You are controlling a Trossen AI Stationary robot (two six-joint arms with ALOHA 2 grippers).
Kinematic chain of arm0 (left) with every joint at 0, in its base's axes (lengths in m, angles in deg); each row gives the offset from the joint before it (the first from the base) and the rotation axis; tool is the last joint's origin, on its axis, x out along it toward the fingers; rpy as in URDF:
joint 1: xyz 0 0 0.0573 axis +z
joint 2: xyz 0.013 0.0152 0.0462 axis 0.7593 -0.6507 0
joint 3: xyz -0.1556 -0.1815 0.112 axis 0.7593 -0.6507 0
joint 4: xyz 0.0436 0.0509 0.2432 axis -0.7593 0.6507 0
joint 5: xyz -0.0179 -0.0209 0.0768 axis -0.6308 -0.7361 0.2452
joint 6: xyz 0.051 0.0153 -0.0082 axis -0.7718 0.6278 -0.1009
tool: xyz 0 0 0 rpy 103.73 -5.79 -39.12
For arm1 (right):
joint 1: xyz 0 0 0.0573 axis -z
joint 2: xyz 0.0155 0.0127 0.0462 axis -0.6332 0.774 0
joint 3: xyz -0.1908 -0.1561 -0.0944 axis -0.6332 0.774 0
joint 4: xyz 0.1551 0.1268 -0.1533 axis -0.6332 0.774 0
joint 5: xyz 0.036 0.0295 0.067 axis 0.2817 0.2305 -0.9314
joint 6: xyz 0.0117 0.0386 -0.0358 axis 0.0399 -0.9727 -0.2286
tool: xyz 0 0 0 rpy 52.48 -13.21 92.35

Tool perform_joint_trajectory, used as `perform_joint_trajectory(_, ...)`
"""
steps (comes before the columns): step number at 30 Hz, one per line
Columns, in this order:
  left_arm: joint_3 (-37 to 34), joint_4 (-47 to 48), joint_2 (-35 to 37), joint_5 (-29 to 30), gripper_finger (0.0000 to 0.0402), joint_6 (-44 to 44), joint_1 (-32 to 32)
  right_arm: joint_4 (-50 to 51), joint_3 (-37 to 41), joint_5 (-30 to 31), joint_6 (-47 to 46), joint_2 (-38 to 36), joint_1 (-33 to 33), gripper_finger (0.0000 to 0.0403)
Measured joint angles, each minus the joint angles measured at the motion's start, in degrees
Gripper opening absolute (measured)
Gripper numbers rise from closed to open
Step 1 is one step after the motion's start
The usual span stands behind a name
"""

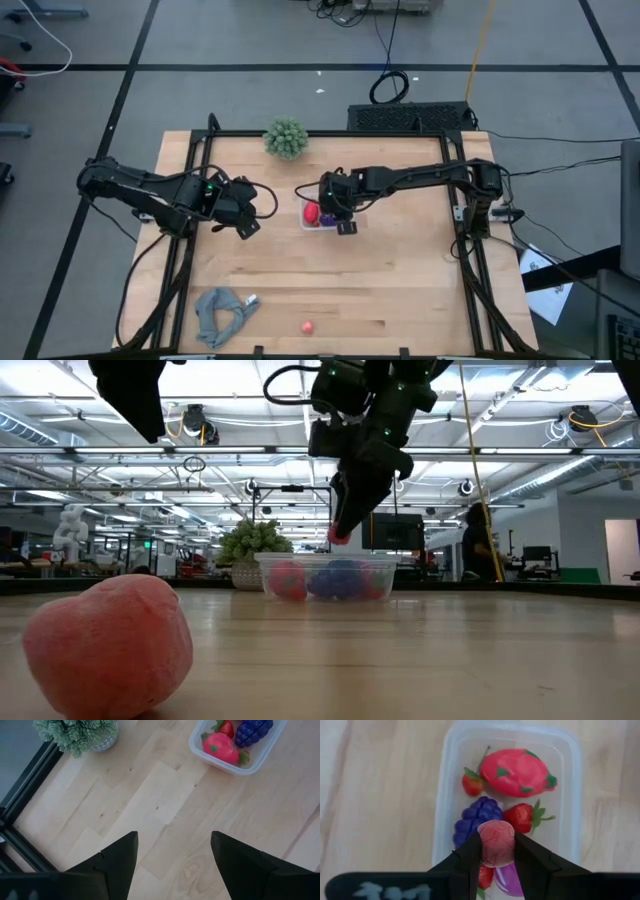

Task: Pick and placing Produce into tupperware
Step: Put the top peach into the bin

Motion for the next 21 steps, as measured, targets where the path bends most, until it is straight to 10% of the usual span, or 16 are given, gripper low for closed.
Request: perform_joint_trajectory(21,0.0,-0.1,0.0,0.0,0.0257,0.5,0.0,-5.0,2.7,0.0,2.3,0.0,-0.6,0.0094)
